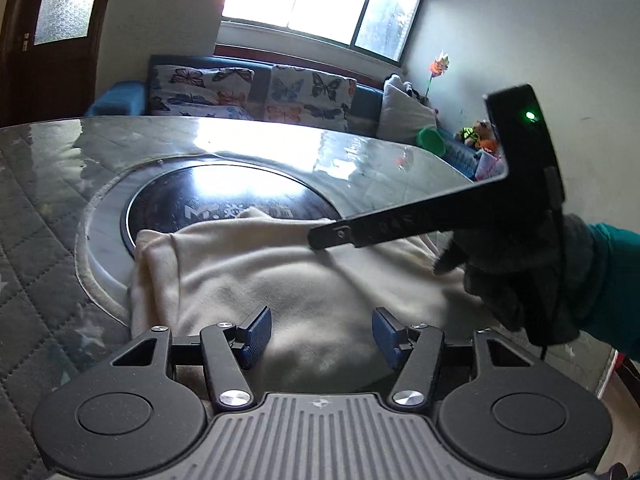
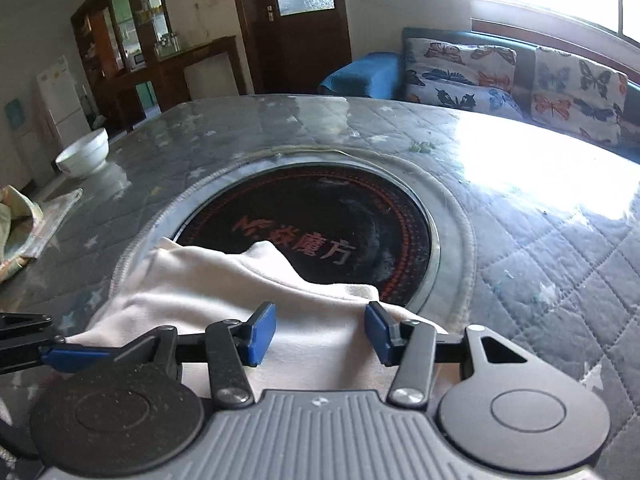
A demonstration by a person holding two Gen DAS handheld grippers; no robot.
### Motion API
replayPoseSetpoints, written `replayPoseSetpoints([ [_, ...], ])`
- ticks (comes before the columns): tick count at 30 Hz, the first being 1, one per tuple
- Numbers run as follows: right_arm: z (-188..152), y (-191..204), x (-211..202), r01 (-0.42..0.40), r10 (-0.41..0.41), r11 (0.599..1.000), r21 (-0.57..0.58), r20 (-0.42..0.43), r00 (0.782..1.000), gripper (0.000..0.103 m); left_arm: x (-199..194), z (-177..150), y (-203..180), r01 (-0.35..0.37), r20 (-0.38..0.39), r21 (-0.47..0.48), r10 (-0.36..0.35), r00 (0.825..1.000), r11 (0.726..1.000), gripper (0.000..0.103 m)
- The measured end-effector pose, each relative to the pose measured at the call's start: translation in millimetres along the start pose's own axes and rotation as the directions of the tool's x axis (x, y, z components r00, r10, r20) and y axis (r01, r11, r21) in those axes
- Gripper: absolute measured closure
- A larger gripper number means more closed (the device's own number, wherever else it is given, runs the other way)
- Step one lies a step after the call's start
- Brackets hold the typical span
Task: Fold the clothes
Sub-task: 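Smooth the folded sweatshirt edge with the left gripper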
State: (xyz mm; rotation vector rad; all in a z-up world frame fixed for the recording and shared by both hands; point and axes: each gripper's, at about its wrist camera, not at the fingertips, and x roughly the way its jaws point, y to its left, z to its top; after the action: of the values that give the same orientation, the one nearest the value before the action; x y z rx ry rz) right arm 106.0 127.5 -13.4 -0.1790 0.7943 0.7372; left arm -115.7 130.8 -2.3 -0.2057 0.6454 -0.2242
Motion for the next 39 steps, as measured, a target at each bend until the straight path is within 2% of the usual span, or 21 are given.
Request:
replayPoseSetpoints([
  [4,1.8,10.9,-3.8,0.006,-0.005,0.999,-0.052,0.02,1.0,0.052,-0.9,0.5,-1.9,0.006,0.003,0.011,-0.006,1.0,1.0,0.043],
  [8,6.1,25.8,-6.9,-0.04,0.042,0.994,-0.104,0.019,0.999,0.046,-0.7,4.4,-10.1,0.017,0.022,0.051,-0.018,1.0,0.999,0.042],
  [11,9.3,37.7,-2.0,-0.059,0.06,0.987,-0.147,0.001,0.998,0.042,4.7,1.3,-13.7,0.032,0.004,0.068,-0.033,0.999,0.997,0.042],
  [16,12.4,49.9,12.9,-0.034,0.032,0.981,-0.192,-0.013,0.999,0.039,7.2,-5.1,-13.9,0.04,-0.006,0.071,-0.04,0.999,0.997,0.041],
  [30,36.9,41.4,39.8,-0.01,0.007,0.99,-0.143,-0.021,1.0,0.036,10.7,-4.3,-11.7,0.054,-0.006,0.07,-0.053,0.999,0.996,0.034],
  [35,42.3,25.2,19.0,-0.011,0.014,0.995,-0.098,0.024,1.0,0.036,5.2,2.6,-6.6,0.051,0.001,0.058,-0.051,0.999,0.997,0.034],
  [39,31.6,10.6,-4.4,-0.005,0.008,0.997,-0.075,0.043,0.999,0.04,-0.8,15.1,2.7,0.011,0.039,0.046,-0.012,0.999,0.999,0.034],
])
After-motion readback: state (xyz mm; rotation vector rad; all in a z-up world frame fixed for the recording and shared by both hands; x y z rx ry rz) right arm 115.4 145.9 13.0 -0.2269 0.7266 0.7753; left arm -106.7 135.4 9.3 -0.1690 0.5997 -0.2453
